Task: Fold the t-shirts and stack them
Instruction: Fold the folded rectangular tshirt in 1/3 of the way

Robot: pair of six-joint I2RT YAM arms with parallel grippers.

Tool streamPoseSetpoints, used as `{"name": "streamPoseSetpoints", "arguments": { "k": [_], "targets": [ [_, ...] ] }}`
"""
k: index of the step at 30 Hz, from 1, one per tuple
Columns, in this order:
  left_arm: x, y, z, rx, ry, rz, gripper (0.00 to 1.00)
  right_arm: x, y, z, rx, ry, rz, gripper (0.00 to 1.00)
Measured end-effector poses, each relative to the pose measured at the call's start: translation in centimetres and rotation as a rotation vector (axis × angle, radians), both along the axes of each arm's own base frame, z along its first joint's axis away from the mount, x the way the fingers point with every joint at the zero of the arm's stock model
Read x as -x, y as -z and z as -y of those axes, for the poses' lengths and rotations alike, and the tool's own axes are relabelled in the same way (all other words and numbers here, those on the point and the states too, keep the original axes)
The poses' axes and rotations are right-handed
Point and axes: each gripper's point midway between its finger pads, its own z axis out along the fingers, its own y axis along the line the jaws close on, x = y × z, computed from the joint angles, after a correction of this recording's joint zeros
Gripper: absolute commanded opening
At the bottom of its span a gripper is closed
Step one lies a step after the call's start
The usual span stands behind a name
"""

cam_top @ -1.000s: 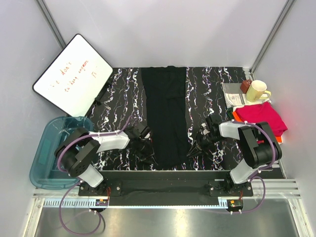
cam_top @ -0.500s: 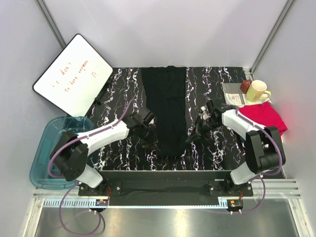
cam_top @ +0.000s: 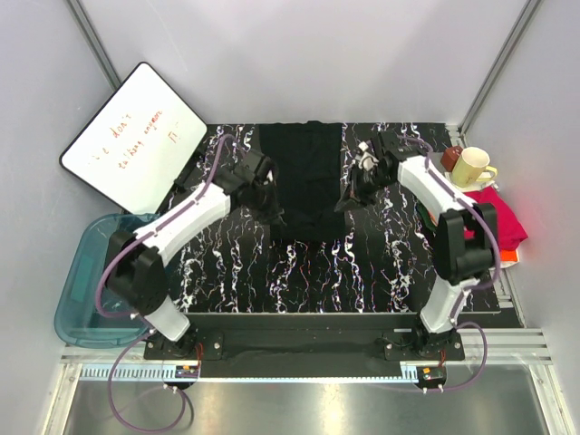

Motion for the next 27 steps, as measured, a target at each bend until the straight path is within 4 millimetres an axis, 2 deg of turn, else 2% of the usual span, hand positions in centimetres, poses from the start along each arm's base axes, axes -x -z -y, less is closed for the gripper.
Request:
{"name": "streamPoseSetpoints", "arguments": {
  "k": [4, 8, 12, 17, 18, 19, 20, 21, 22, 25, 26, 27],
  "targets": [
    [-4.3, -0.4, -0.6, -0.021, -0.027, 0.026, 0.00, -3.7, 0.6, -0.5, 0.026, -0.020, 0.039, 0.00],
    [-8.3, -0.5, -0.1, -0.028, -0.032, 0.048, 0.00, -7.3, 1.7, -0.7, 0.054, -0.029, 0.073, 0.00],
    [-11.4, 0.3, 0.1, -0.035, -0.044, 0.043, 0.00, -10.5, 2.5, -0.8, 0.061, -0.028, 0.094, 0.00],
    [-14.1, 1.4, -0.3, -0.038, -0.071, 0.025, 0.00, -15.0, 3.2, -0.7, 0.053, -0.006, 0.134, 0.00],
    [-14.6, 1.7, -0.6, -0.039, -0.079, 0.019, 0.20, -15.9, 3.2, -0.7, 0.051, -0.003, 0.146, 0.00],
    [-15.1, 1.9, -0.8, -0.039, -0.086, 0.015, 0.47, -16.8, 3.4, -0.9, 0.048, -0.001, 0.160, 0.04],
    [-15.7, 2.1, -1.0, -0.035, -0.098, 0.012, 0.62, -17.6, 3.5, -0.9, 0.045, 0.003, 0.170, 0.07],
    [-16.2, 2.3, -1.2, -0.035, -0.096, 0.012, 0.78, -18.5, 3.6, -1.0, 0.041, 0.006, 0.183, 0.14],
    [-16.7, 2.4, -1.3, -0.028, -0.100, 0.009, 0.97, -19.3, 3.7, -1.2, 0.038, 0.011, 0.199, 0.30],
    [-18.0, 3.1, -2.1, -0.019, -0.118, -0.003, 0.99, -20.9, 4.5, -1.3, 0.034, 0.030, 0.215, 0.44],
    [-18.2, 3.2, -2.3, -0.019, -0.120, -0.005, 0.99, -21.1, 4.8, -1.3, 0.038, 0.033, 0.216, 0.65],
    [-18.3, 3.4, -2.6, -0.021, -0.121, -0.008, 0.99, -21.3, 5.0, -1.2, 0.043, 0.038, 0.216, 0.71]
  ]
}}
